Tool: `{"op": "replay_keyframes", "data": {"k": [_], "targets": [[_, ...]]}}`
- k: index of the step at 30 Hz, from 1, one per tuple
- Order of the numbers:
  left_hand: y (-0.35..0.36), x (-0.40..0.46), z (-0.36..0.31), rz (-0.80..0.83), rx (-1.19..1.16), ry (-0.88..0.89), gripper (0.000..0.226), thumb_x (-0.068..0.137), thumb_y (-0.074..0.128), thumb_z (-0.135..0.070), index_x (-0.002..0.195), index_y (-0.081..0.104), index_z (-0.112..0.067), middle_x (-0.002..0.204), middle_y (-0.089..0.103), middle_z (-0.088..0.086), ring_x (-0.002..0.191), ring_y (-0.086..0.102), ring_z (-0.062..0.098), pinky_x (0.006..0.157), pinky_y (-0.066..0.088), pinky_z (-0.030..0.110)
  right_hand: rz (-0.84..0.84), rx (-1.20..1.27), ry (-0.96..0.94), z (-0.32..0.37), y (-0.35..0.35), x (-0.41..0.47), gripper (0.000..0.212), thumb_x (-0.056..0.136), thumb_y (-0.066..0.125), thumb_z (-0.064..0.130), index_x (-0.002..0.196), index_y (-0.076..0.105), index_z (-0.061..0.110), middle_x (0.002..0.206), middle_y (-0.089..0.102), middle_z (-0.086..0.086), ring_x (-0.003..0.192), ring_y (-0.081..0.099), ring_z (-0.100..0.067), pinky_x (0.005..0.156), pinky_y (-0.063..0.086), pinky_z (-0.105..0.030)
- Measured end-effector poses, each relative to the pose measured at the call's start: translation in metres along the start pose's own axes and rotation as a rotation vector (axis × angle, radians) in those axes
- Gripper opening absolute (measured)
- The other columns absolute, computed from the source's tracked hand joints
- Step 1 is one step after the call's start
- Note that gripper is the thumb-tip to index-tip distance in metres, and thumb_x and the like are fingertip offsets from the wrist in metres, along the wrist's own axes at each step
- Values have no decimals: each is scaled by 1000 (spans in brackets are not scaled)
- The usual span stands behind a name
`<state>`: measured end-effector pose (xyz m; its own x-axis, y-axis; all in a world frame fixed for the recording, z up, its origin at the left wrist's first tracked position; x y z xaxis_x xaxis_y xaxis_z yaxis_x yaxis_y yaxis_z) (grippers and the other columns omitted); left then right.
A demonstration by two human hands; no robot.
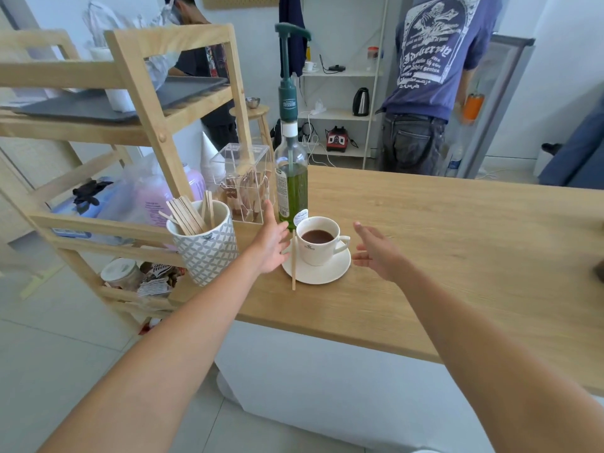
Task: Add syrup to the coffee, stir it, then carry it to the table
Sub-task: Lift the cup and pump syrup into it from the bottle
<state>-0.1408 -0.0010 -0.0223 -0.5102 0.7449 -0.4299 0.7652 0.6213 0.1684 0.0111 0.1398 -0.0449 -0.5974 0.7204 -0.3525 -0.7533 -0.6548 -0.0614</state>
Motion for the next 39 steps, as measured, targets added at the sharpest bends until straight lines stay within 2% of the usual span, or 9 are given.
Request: {"op": "replay_keyframes", "data": {"k": [2, 6, 13, 19, 27, 30, 33, 39], "targets": [[4, 2, 0, 23, -34, -35, 107, 74, 2, -87, 153, 10, -15, 161, 4, 4, 148, 7, 28, 118, 11, 47, 47, 7, 57, -2, 3, 3, 58, 94, 48, 50, 139, 40, 14, 104, 50, -15, 75, 58, -24, 70, 54, -33], [10, 3, 2, 37, -82, -81, 113, 69, 1, -90, 152, 13, -14, 160, 12, 5, 146, 15, 29, 118, 14, 46, 107, 5, 135, -9, 12, 7, 49, 95, 45, 51, 130, 46, 16, 85, 50, -12, 67, 55, -22, 61, 51, -31], [17, 5, 8, 27, -62, -97, 114, 72, 1, -88, 150, 22, -8, 153, 31, 13, 141, 27, 28, 112, 23, 42, 118, 43, 119, -15, 22, 12, 34, 101, 36, 41, 101, 53, 12, 77, 56, -13, 65, 57, -24, 65, 50, -32], [15, 7, 9, 9, -66, -103, 116, 69, 2, -90, 148, 29, -10, 150, 37, 13, 138, 33, 26, 102, 32, 38, 91, 33, 87, -14, 31, 16, 31, 103, 30, 33, 82, 43, 14, 76, 61, -16, 64, 58, -24, 60, 46, -29], [19, 1, 0, 3, -55, -85, 117, 70, 0, -89, 148, 29, -6, 148, 39, 14, 134, 38, 26, 93, 38, 35, 45, -17, -7, -10, 29, 15, 33, 104, 26, 29, 79, 41, 13, 68, 50, -13, 55, 44, -18, 52, 36, -26], [19, 0, -8, 3, -48, -74, 119, 69, -1, -90, 147, 31, -5, 148, 41, 13, 133, 38, 25, 97, 35, 36, 32, -26, -41, -1, 29, 11, 34, 104, 25, 28, 78, 41, 14, 66, 48, -12, 54, 41, -18, 51, 35, -26], [18, -4, -21, 22, -22, -53, 125, 65, 0, -92, 144, 34, -2, 141, 47, 15, 124, 44, 26, 97, 37, 36, 8, -53, -74, 15, 27, 3, 34, 104, 24, 28, 76, 41, 17, 66, 49, -11, 55, 41, -18, 50, 35, -26], [20, -25, -60, 56, 69, 4, 128, 63, -1, -93, 141, 41, -1, 140, 49, 15, 127, 44, 31, 105, 38, 40, -35, -73, -132, 51, 28, -15, 35, 103, 24, 31, 76, 42, 21, 66, 49, -10, 55, 41, -17, 51, 36, -26]]}}
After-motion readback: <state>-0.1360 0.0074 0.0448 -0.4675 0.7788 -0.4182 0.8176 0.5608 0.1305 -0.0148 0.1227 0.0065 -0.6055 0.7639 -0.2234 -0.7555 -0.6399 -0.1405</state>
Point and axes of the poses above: each hand's wrist, its own x-axis towards the middle knuckle, its own y-axis out of the palm, z = x × y, the point moved 6 cm from there along x, towards the middle knuckle
